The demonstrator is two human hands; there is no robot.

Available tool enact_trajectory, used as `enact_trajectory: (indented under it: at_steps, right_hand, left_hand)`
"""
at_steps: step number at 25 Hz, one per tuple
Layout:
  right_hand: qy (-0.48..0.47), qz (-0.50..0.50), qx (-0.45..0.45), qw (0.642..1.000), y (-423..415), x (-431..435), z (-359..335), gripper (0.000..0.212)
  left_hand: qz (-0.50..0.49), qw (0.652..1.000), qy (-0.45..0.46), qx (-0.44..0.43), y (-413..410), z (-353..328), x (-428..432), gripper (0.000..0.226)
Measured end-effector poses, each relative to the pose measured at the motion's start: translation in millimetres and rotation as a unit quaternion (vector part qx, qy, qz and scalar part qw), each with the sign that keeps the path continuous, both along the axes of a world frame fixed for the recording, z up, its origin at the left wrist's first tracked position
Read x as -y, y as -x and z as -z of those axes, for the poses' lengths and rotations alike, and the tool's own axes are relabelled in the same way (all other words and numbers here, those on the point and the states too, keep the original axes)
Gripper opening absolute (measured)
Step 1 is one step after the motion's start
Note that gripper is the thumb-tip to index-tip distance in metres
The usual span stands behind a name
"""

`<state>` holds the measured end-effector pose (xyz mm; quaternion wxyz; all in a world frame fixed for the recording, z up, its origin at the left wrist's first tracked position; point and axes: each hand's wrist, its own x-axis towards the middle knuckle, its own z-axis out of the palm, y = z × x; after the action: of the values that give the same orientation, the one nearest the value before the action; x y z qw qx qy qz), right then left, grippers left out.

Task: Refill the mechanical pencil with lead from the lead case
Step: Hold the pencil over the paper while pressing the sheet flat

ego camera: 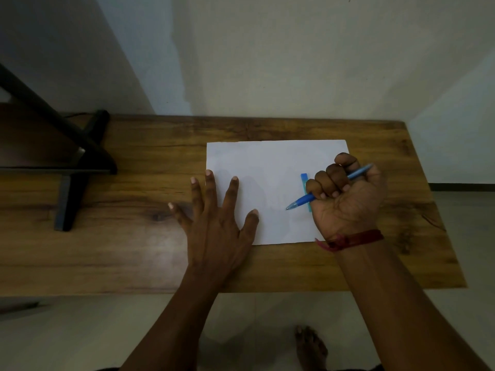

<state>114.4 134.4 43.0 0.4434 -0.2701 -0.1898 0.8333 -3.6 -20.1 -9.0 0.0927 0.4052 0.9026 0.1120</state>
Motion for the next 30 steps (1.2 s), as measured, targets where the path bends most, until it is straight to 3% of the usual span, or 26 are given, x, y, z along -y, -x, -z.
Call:
enact_trajectory:
  at_steps: [4,9,14,24,30]
  right_hand:
    - [-0.003,-0.004,-0.003,1.0,-1.5,-0.3,2.1,0.054]
    - [-0.004,0.0,-0.003,1.0,-0.6,-0.3,3.0,0.029]
    - [0.002,-0.012,-0.016,1.0,-1.6,-1.6,5.8,0.053]
    - [0.002,-0.006,-0.013,1.0,-0.9,0.3,3.5,0.056]
    - [0.026,0.004,-0.01,1.0,-0.1,0.9,3.7,0.048]
  left_hand:
    - [0.004,1.0,0.003,-0.005,-1.4,3.2,1.7,0.075]
    - [0.002,1.0,-0.001,-0.005,-1.2,4.6,1.1,0.075]
    - [0.003,1.0,0.003,-0.002,-0.4,5.5,1.0,0.075]
    - [0.0,1.0,-0.002,0.002,-0.1,3.4,0.3,0.075]
    - [0.002,1.0,0.0,-0.002,0.0,5.2,-1.2,0.075]
